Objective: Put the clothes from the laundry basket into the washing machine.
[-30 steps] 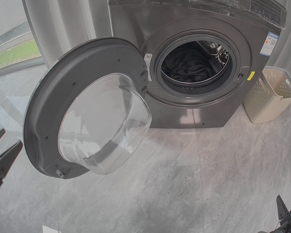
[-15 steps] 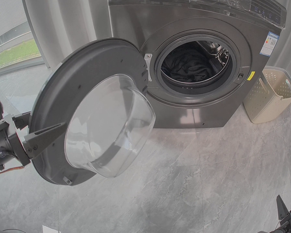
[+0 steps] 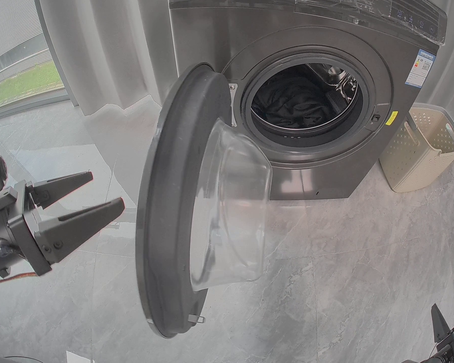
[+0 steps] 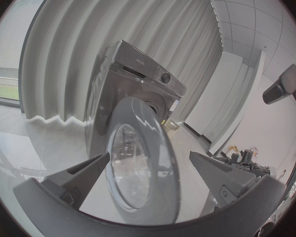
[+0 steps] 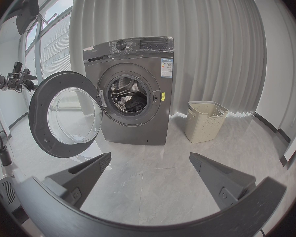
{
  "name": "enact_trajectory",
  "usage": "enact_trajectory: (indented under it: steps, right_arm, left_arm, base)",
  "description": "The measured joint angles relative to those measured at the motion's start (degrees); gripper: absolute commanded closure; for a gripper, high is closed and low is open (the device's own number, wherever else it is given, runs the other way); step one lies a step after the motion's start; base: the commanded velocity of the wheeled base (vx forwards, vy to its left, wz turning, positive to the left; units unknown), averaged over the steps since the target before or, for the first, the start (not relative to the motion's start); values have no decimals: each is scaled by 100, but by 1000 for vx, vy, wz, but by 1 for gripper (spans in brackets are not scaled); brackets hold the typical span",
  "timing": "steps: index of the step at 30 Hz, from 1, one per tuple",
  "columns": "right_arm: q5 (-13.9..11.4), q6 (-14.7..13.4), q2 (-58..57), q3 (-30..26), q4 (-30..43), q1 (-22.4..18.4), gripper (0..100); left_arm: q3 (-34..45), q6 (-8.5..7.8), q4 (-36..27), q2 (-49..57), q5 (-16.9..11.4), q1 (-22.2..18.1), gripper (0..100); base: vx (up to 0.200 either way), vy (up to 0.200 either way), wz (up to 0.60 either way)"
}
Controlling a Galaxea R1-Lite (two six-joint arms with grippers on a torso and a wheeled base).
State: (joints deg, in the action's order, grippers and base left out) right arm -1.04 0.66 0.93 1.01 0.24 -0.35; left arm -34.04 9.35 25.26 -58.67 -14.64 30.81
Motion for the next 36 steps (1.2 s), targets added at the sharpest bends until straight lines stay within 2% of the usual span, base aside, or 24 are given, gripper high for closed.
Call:
enact_trajectory:
  steps: [7, 21, 36]
  right_arm:
    - [0, 2, 0, 0, 0, 0, 0]
    - [0, 12, 0, 0, 0, 0, 0]
    - [0, 12, 0, 0, -2, 0, 0]
  left_arm:
    - [79, -27, -2, 30, 46, -383, 0]
    - [111, -115, 402, -629, 50, -366, 0]
    - [-356, -106, 1196, -1853, 94, 295, 0]
  base:
    - [0, 0, 0]
    - [0, 0, 0]
    - [0, 0, 0]
